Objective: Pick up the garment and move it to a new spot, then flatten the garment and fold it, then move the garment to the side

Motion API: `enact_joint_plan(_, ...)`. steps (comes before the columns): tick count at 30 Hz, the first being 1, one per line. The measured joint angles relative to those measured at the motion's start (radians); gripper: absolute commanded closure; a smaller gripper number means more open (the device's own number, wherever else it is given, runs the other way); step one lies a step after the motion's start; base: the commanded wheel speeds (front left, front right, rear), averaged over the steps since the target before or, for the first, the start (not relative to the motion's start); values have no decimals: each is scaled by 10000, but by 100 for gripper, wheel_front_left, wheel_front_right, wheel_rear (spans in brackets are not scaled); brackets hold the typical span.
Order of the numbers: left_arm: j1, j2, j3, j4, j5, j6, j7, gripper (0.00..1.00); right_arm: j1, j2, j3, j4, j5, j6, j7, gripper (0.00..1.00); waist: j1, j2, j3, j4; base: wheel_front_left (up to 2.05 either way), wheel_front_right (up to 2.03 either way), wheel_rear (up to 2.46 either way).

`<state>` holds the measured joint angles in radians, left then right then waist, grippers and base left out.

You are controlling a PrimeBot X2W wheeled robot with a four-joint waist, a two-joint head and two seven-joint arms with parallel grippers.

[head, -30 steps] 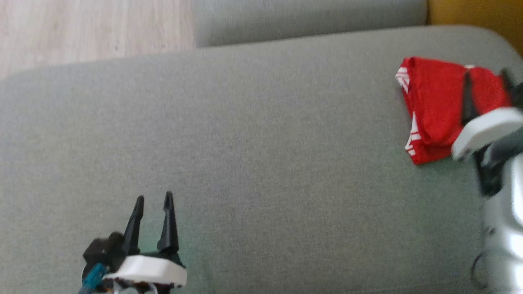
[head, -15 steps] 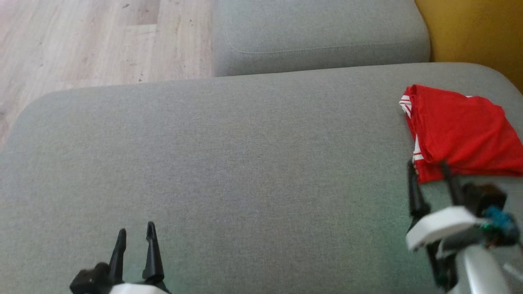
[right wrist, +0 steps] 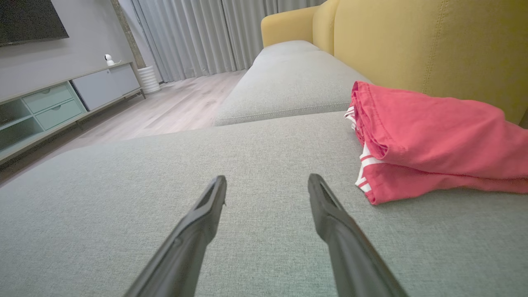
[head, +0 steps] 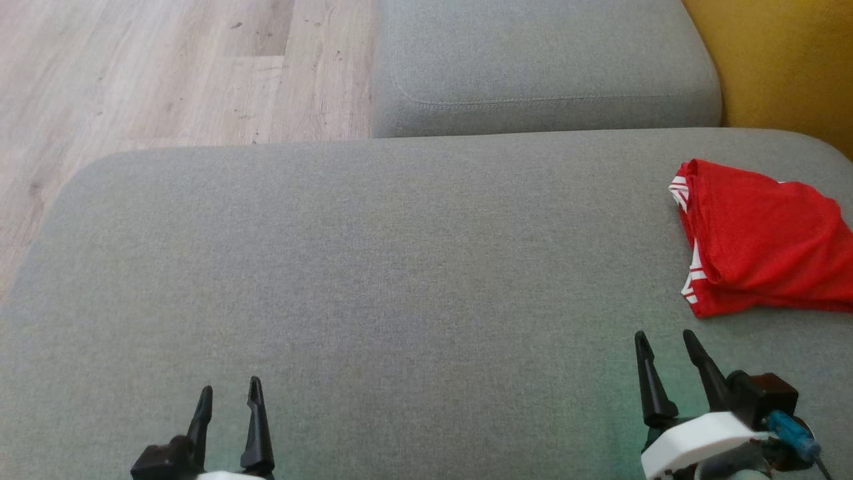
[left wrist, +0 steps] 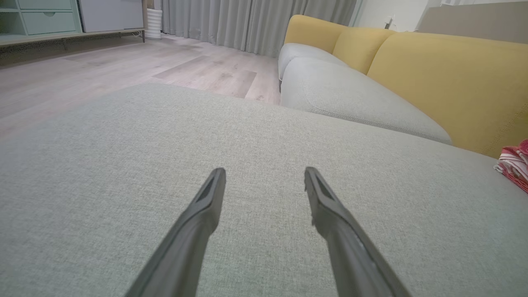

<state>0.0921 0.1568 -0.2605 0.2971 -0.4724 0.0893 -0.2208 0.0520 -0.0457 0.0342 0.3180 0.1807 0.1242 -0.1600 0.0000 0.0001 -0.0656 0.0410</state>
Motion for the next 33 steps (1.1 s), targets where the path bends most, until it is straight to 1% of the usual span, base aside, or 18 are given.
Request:
enact_joint_plan(19,-35,19,-130,194,-17,2,176,0,84,0,276,23,117,0,-73,0,0,0,68,-52,0,0,0)
enact_joint_plan(24,-35,19,-188,192,-25,73,190,0,83,0,360,-27,117,0,-73,0,1,-1,76,-57,0,0,0)
enact_joint_plan(25,-32,2,-205,234,-31,73,186,100,84,4,374,15,115,-2,-73,100,1,-1,78,-57,0,0,0)
enact_joint_plan(30,337,-144,-311,959,-31,73,188,100,453,8,399,821,117,-2,-67,100,0,-1,83,-61,0,0,0)
enact_joint_plan(33,565,-163,-303,1110,-213,63,268,100,695,10,397,988,341,-2,-54,100,0,-1,97,-70,0,0,0)
